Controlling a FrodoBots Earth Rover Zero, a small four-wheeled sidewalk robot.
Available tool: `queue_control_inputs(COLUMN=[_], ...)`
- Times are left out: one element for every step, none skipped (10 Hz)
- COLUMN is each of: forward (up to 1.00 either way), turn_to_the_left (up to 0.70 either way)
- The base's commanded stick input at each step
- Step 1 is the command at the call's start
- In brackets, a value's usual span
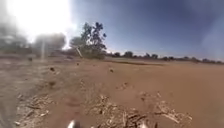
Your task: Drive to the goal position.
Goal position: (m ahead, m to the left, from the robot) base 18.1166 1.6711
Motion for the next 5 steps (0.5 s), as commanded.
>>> queue_control_inputs(forward=[0.7,0.7,0.7,0.7,0.7], turn_to_the_left=[0.0,0.0,0.0,0.0,0.0])
